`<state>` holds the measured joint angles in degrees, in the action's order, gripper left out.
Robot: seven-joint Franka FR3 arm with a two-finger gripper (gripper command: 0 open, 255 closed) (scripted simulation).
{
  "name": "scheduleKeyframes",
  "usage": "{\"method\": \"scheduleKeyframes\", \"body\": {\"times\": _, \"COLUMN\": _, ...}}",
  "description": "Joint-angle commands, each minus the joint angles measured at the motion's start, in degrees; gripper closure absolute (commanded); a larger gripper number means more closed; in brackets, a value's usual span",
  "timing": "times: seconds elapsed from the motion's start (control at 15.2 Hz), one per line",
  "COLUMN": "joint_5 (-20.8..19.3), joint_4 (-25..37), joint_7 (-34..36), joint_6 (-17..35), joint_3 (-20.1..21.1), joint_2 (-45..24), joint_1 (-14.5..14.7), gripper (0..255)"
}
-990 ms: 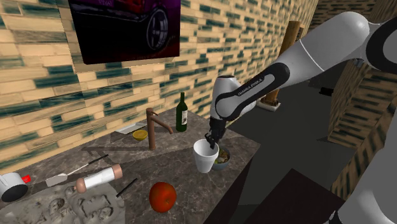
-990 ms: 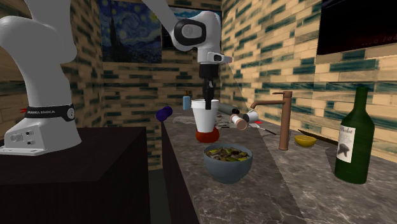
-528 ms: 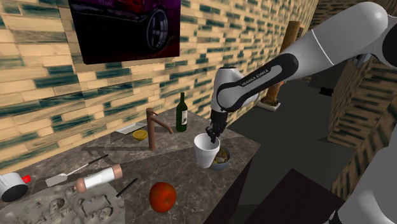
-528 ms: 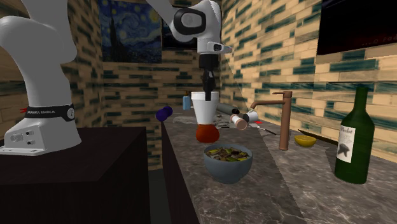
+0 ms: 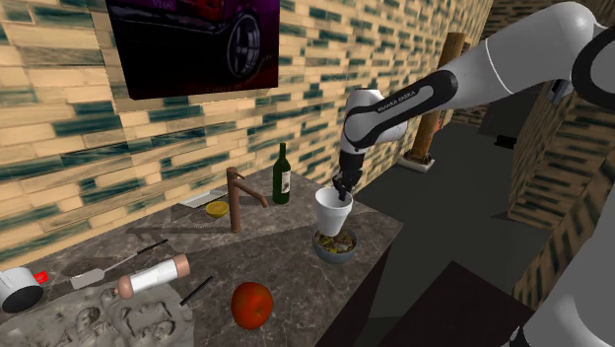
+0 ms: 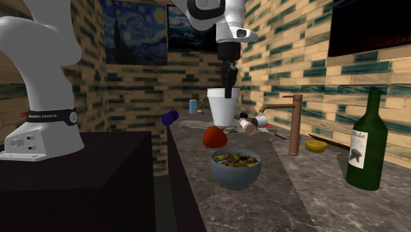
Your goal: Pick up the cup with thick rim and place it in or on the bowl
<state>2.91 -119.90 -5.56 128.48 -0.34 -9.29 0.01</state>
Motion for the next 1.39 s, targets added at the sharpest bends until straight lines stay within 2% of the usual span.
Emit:
{"method": "scheduleKeyframes", "body": {"times": 0.0, "joint_5": 0.11, "joint_4": 2.61, "joint_7": -2.4, "joint_6": -1.88, "joint_3": -0.95, "joint_2": -0.82, "joint_1": -1.38, "gripper": 255}}
{"method": "scheduleKeyframes", "body": {"times": 0.33, "joint_5": 0.56, "joint_4": 10.49, "joint_7": -8.2, "joint_6": -6.62, "joint_3": -3.22, "joint_2": -4.22, "joint_1": -4.94, "gripper": 255}}
{"method": "scheduleKeyframes", "body": {"times": 1.32, "joint_5": 1.39, "joint_4": 6.63, "joint_7": -9.01, "joint_6": 3.29, "joint_3": -2.91, "joint_2": -10.29, "joint_1": -5.11, "gripper": 255}}
